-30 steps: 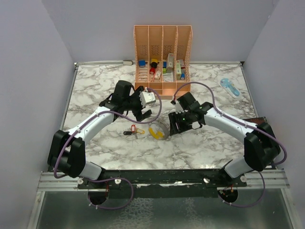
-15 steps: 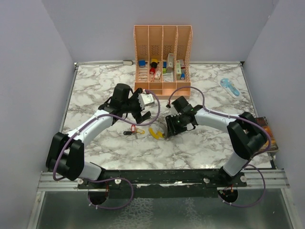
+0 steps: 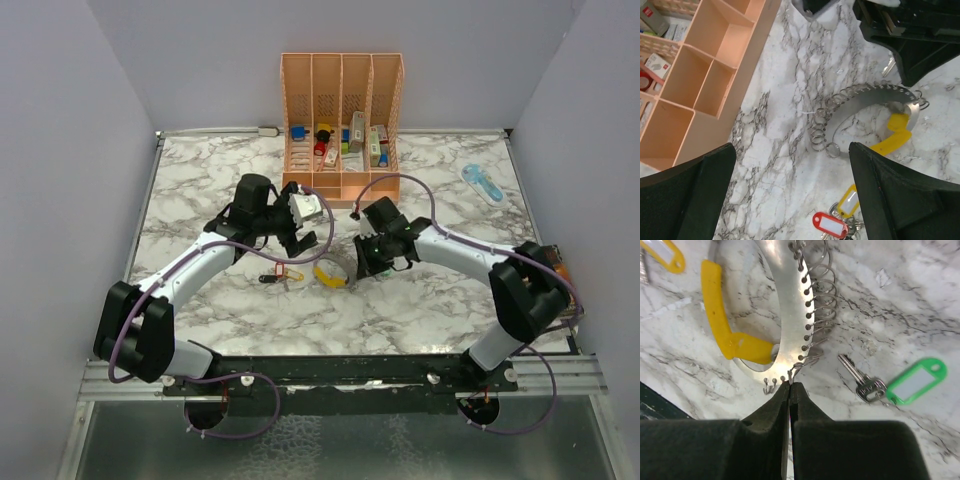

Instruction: Put the keys on the keyring

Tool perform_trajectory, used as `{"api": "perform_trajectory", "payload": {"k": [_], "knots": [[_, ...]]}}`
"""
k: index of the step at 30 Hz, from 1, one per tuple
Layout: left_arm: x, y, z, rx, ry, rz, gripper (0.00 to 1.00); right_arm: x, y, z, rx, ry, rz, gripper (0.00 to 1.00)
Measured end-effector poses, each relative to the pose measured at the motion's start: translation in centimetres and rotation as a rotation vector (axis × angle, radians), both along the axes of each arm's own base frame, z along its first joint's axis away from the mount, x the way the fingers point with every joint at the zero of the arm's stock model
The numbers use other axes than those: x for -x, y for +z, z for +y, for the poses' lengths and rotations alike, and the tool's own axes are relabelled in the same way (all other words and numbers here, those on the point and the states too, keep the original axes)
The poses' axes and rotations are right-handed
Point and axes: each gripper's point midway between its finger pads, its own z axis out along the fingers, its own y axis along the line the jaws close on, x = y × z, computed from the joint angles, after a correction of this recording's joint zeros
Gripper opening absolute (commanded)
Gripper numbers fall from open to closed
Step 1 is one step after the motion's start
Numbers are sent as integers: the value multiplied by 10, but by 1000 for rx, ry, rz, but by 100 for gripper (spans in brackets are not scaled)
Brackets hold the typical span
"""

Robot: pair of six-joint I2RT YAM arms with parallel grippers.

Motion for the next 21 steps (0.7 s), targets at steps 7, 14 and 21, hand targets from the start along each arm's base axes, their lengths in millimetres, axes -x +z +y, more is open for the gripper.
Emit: {"api": "perform_trajectory", "payload": {"k": [7, 14, 21], "knots": [[12, 34, -28, 142, -103, 81, 99, -29, 102, 17, -130, -14, -206, 2], [31, 62, -64, 187, -193, 106, 99, -41, 182, 27, -235, -12, -339, 2], [38, 78, -78, 231, -194, 167, 99, -28, 179, 27, -210, 7, -299, 2]]}}
